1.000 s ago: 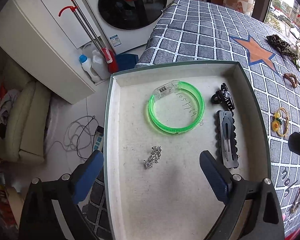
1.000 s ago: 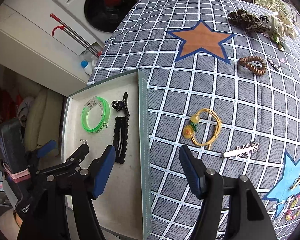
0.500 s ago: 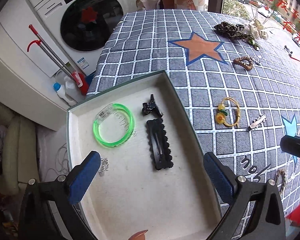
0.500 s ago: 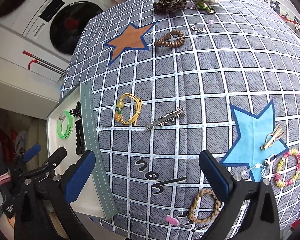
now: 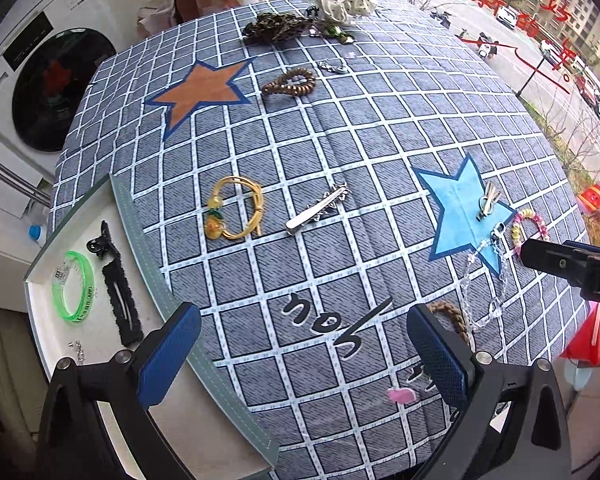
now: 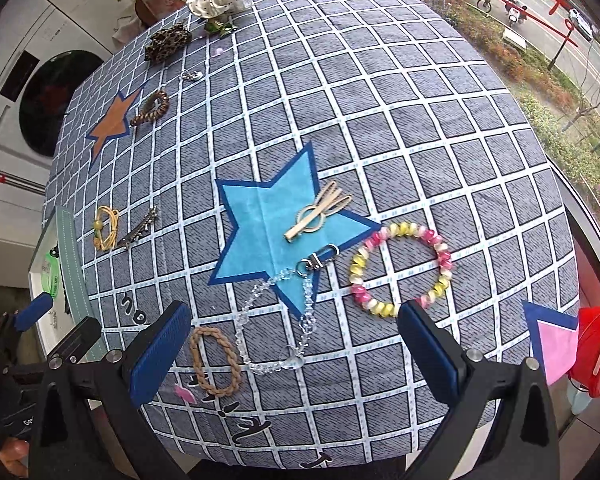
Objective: Organize jewelry
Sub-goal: 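Move left tool to the braided bracelet while right tool approaches the beaded bracelet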
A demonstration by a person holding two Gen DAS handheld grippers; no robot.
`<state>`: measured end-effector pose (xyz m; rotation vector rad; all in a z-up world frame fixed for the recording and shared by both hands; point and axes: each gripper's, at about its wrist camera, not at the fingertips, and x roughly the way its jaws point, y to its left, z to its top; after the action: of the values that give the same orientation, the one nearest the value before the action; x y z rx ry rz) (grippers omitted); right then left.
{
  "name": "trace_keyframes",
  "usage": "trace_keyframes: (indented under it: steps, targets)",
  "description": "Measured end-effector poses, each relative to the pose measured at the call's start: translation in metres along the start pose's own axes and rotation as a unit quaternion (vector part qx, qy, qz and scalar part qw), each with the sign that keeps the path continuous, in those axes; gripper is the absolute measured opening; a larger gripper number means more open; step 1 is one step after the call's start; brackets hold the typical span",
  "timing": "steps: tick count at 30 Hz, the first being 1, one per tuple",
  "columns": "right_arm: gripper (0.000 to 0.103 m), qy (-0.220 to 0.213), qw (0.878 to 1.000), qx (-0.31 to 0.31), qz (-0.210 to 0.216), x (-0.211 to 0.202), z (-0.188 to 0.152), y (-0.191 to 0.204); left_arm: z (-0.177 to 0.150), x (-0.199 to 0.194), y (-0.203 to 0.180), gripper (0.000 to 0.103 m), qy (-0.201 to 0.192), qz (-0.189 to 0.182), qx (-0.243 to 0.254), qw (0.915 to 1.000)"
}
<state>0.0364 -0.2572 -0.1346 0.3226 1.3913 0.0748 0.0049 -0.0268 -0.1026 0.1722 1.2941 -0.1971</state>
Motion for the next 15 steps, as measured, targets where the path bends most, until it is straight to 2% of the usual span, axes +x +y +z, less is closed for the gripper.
trace_keyframes:
  steps: [7, 15]
  targets:
    - [0.103, 0.011, 0.999, 0.039, -0.034, 0.003, -0.011, -0.06, -0.022, 0.021, -0.042, 0.103, 0.036, -0.019, 0.033, 0.9986]
    - [0.103, 0.014, 0.996, 0.062, -0.066, 0.012, -0.006, -0.097, -0.025, 0.039, -0.054, 0.102, 0.059, -0.007, 0.032, 0.9977]
